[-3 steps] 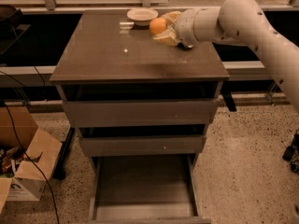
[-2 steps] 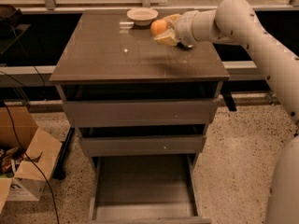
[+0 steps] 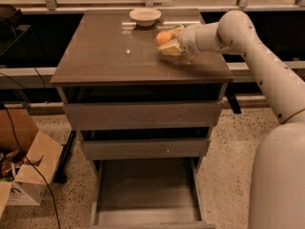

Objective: Pick orange from bottom drawer and place on counter

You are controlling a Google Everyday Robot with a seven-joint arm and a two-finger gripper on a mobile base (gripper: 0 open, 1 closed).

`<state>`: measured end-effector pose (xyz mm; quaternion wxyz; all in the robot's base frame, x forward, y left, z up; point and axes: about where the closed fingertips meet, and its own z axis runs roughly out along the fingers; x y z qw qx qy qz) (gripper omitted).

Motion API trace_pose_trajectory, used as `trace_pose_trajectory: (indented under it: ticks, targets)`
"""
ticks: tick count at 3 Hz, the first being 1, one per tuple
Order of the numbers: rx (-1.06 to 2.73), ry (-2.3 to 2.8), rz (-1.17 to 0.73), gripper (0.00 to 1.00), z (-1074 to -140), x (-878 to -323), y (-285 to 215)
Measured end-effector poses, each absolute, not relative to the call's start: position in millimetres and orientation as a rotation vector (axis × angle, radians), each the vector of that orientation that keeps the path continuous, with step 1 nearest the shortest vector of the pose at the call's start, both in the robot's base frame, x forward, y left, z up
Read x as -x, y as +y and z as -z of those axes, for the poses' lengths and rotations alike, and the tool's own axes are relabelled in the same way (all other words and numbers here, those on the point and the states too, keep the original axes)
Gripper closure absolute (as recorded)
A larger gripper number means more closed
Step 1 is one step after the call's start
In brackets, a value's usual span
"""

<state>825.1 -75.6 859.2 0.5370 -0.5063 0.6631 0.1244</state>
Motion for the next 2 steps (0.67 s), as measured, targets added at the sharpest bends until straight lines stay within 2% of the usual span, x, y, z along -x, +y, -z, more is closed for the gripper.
trace_pose_trajectory:
  ticks: [2]
  targets:
    - [1.234, 1.621, -0.445, 0.11, -823.6, -820.2, -62.1]
